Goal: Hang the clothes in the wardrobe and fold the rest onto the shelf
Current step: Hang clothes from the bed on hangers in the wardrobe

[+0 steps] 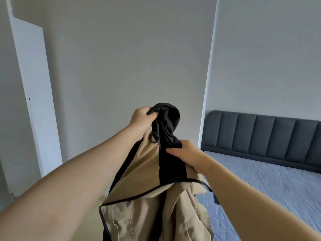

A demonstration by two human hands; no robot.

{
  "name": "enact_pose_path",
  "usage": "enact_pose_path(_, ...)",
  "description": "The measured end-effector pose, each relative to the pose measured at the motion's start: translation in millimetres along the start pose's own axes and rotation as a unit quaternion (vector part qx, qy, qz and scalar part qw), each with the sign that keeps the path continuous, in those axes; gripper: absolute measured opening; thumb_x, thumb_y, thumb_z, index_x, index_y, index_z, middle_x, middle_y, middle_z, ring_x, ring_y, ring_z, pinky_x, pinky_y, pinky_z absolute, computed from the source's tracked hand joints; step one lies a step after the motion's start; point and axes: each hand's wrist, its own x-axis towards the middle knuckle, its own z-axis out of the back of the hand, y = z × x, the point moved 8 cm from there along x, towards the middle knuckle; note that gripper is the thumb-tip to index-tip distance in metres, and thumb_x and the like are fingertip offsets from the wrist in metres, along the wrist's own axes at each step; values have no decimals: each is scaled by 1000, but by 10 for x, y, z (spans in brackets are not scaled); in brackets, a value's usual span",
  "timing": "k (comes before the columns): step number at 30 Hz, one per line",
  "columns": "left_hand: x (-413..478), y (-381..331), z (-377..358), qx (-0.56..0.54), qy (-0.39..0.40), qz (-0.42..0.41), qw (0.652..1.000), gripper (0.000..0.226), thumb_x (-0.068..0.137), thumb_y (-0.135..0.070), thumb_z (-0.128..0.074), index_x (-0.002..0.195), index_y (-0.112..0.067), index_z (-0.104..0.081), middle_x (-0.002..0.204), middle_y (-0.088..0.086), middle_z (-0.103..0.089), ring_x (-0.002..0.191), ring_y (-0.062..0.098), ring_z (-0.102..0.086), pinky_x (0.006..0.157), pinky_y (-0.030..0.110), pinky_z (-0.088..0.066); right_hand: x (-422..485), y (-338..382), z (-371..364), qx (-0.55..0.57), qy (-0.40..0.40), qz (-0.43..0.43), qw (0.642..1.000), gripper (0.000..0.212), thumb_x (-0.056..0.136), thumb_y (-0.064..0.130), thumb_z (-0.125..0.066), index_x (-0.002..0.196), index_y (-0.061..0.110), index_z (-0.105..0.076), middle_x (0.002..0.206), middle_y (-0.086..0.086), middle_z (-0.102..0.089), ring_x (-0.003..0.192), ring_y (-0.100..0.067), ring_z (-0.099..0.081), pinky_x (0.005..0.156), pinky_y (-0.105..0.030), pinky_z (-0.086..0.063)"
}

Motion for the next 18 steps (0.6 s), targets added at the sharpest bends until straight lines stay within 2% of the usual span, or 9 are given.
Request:
enact_pose_path(2, -39, 89, -60, -50, 50, 27, 997, 8, 92, -22, -55, 94, -16, -60, 100, 6, -63, 91, 20, -58, 76, 28, -45, 21, 49, 154, 84, -72, 12, 994, 17, 88, 17, -62, 104, 12, -66, 88, -2, -68, 84, -18, -64, 73, -25, -53)
enact_pose_path(4, -163, 212, -126, -104, 134, 46, 984, 33, 92, -30, -55, 120, -14, -49, 118, 2, -58, 104, 15, -57, 83, 23, -46, 44, 68, 306, 201, -127, 9, 971, 13, 89, 13, -60, 101, 13, -65, 86, -3, -67, 79, -18, -64, 65, -25, -53)
enact_pose_path(6, -362, 417, -131, -93, 205, 61, 972, 67, 86, -34, -60, 142, -23, -26, 130, -7, -45, 115, 11, -49, 89, 22, -42, 85, 142, 372, 264, -147, 10, 953, 7, 90, 11, -58, 93, 15, -64, 84, -4, -67, 76, -18, -64, 60, -25, -52)
enact_pose_path(8, -588, 653, -112, -50, 283, 77, 955, 95, 75, -39, -73, 146, -35, -10, 138, -9, -34, 124, 12, -40, 96, 27, -40, 134, 263, 356, 304, -156, 18, 940, 10, 90, 10, -57, 86, 18, -63, 83, -4, -67, 73, -17, -63, 57, -24, -53)
enact_pose_path(11, -866, 929, -51, 27, 348, 96, 932, 114, 51, -49, -81, 140, -45, -10, 145, -14, -23, 134, 13, -31, 106, 34, -38, 220, 431, 298, 349, -177, 28, 920, 16, 90, 8, -56, 79, 19, -63, 79, -5, -65, 69, -16, -62, 59, -25, -53)
enact_pose_path(13, -923, 1078, -20, 152, 330, 83, 928, 106, 53, -47, -82, 139, -41, -19, 149, -14, -12, 135, 15, -28, 109, 38, -34, 268, 518, 272, 372, -186, 29, 909, 20, 90, 9, -55, 74, 19, -61, 74, -2, -64, 66, -15, -60, 59, -25, -53)
enact_pose_path(15, -825, 1173, 159, 186, 219, 93, 953, 76, 70, -33, -78, 135, -20, -40, 142, 1, -35, 121, 21, -47, 99, 37, -44, 332, 605, 179, 381, -167, 31, 909, 19, 91, 10, -55, 75, 19, -61, 76, -3, -63, 70, -17, -60, 65, -29, -52)
enact_pose_path(17, -721, 1188, 424, 181, 98, 121, 971, 24, 84, -23, -63, 106, -13, -60, 112, 7, -62, 95, 23, -61, 82, 34, -52, 367, 660, 94, 370, -144, 36, 917, 17, 91, 12, -56, 77, 19, -61, 79, -3, -64, 74, -19, -61, 67, -30, -53)
enact_pose_path(18, -684, 1156, 553, 204, 60, 120, 970, 11, 87, -20, -57, 94, -15, -63, 102, 8, -66, 86, 22, -62, 76, 31, -52, 387, 673, 59, 354, -133, 37, 925, 15, 91, 14, -56, 78, 19, -60, 81, -4, -64, 75, -19, -61, 68, -31, -53)
